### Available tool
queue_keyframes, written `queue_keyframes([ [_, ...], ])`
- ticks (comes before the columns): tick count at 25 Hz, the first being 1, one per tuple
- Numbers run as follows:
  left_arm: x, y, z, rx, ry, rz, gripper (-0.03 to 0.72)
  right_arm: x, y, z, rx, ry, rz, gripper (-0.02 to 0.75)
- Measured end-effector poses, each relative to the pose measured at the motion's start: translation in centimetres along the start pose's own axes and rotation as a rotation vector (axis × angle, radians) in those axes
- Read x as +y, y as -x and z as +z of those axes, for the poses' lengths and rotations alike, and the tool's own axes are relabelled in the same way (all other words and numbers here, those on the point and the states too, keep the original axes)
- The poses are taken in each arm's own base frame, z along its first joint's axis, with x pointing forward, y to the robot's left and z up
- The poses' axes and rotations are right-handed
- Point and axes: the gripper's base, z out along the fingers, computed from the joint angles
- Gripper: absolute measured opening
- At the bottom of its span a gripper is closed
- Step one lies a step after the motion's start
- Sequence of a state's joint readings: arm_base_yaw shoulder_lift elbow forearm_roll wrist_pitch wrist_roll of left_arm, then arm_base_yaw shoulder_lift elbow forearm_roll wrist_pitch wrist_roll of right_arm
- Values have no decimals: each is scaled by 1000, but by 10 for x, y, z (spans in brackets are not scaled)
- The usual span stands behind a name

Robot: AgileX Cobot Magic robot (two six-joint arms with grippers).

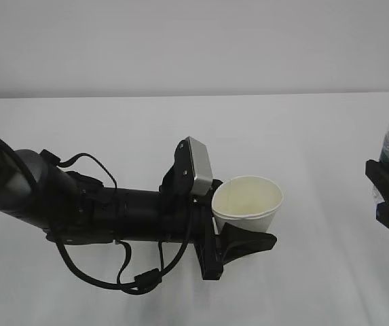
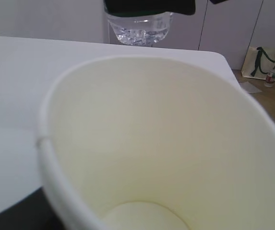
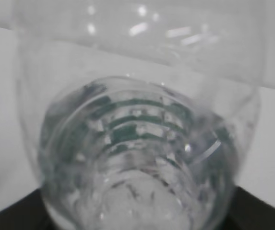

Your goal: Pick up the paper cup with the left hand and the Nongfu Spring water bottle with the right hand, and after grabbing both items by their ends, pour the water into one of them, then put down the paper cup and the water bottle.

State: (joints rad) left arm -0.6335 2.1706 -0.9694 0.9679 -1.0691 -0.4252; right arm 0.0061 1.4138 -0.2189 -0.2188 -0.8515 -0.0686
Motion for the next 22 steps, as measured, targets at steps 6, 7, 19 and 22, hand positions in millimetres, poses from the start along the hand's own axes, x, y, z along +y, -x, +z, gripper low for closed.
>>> queue_keyframes([
  [6, 1, 0, 0, -1, 13, -18, 447, 0, 1, 0, 0, 3, -54, 427],
  [7, 2, 1, 1, -3, 14, -20, 447, 0, 2, 1, -1, 2, -76, 427],
  [19, -16, 4, 18, 25, -37, -34, 447, -1, 5, 3, -13, -1, -280, 427],
  [22, -25, 5, 24, 27, -63, -28, 447, -1, 5, 3, -11, -1, -355, 427],
])
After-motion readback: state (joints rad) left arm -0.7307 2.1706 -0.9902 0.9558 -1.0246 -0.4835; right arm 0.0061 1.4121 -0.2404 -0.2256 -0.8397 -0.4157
